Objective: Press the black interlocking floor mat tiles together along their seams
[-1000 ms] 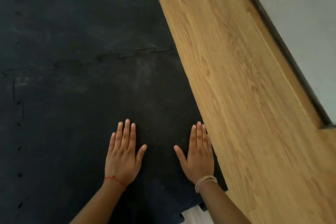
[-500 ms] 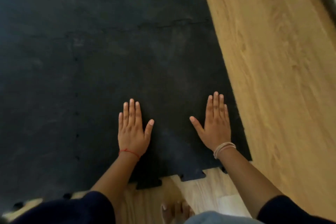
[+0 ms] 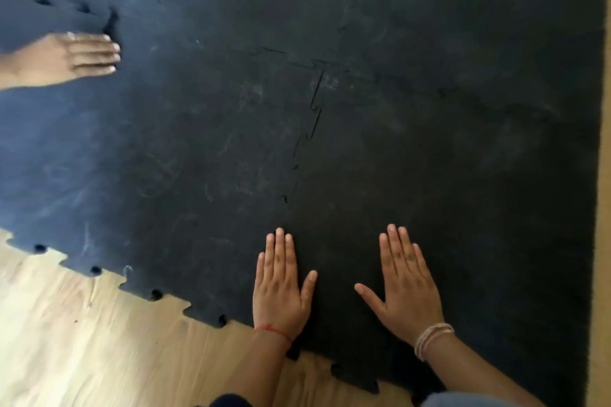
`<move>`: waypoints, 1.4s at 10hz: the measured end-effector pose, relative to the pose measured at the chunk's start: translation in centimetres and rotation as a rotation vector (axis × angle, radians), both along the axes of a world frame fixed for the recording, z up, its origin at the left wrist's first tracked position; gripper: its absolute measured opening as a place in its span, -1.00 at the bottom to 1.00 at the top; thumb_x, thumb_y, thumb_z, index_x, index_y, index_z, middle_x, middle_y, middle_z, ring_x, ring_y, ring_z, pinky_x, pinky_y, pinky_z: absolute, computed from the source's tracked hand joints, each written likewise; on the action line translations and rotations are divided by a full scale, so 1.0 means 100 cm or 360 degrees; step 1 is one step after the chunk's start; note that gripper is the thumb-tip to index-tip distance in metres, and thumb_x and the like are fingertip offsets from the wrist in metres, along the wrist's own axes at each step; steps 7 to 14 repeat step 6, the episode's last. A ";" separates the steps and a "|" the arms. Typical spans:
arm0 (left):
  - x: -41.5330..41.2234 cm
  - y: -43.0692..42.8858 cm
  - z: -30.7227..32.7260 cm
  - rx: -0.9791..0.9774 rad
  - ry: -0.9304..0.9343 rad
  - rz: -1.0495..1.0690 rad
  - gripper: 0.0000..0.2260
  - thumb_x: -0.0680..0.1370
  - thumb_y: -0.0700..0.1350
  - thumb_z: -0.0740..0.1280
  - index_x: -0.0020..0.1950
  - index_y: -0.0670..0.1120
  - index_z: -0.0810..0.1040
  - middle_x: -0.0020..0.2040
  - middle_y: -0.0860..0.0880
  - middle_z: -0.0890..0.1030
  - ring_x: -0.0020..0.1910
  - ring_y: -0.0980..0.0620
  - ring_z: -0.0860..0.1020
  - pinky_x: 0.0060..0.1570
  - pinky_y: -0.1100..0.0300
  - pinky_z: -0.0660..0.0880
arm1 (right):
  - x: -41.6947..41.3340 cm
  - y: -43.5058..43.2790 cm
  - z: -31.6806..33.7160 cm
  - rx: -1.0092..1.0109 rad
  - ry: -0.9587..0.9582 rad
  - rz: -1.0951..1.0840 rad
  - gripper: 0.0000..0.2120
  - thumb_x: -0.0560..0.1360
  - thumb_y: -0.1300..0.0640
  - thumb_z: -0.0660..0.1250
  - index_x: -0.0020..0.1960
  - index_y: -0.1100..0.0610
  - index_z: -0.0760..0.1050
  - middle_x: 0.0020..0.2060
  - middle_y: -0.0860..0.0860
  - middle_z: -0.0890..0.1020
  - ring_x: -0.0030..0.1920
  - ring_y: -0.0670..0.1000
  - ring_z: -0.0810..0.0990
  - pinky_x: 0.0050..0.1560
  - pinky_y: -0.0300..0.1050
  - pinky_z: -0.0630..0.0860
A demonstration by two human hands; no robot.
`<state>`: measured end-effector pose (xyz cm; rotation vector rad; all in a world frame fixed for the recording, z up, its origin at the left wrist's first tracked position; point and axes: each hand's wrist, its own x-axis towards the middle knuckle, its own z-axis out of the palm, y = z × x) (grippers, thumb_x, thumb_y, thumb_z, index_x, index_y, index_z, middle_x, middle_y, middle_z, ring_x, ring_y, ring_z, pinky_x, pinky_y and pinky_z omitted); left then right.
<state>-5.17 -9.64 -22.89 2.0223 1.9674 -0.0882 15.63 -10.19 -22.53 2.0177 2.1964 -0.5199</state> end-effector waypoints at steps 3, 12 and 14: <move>0.025 0.001 0.003 -0.0040 -0.0086 -0.0378 -0.38 0.56 0.22 -0.07 0.48 -0.15 -0.05 0.50 -0.07 -0.13 0.46 -0.06 -0.03 0.38 0.06 -0.11 | 0.005 -0.041 0.002 0.0022 0.0069 -0.0194 -0.20 0.48 -0.34 -0.17 0.48 0.21 -0.13 0.50 0.09 -0.13 0.48 0.06 -0.10 0.41 -0.03 -0.13; 0.031 0.015 0.020 -0.0521 -0.0115 -0.0392 -0.28 0.51 0.29 -0.27 0.48 -0.19 -0.02 0.51 -0.12 -0.09 0.45 -0.12 -0.01 0.39 0.08 -0.14 | 0.013 -0.042 0.006 -0.0030 -0.0014 -0.0162 -0.16 0.45 -0.33 0.01 0.48 0.24 -0.07 0.49 0.13 -0.03 0.47 0.10 -0.04 0.39 -0.02 -0.05; 0.031 0.015 0.020 -0.0521 -0.0115 -0.0392 -0.28 0.51 0.29 -0.27 0.48 -0.19 -0.02 0.51 -0.12 -0.09 0.45 -0.12 -0.01 0.39 0.08 -0.14 | 0.013 -0.042 0.006 -0.0030 -0.0014 -0.0162 -0.16 0.45 -0.33 0.01 0.48 0.24 -0.07 0.49 0.13 -0.03 0.47 0.10 -0.04 0.39 -0.02 -0.05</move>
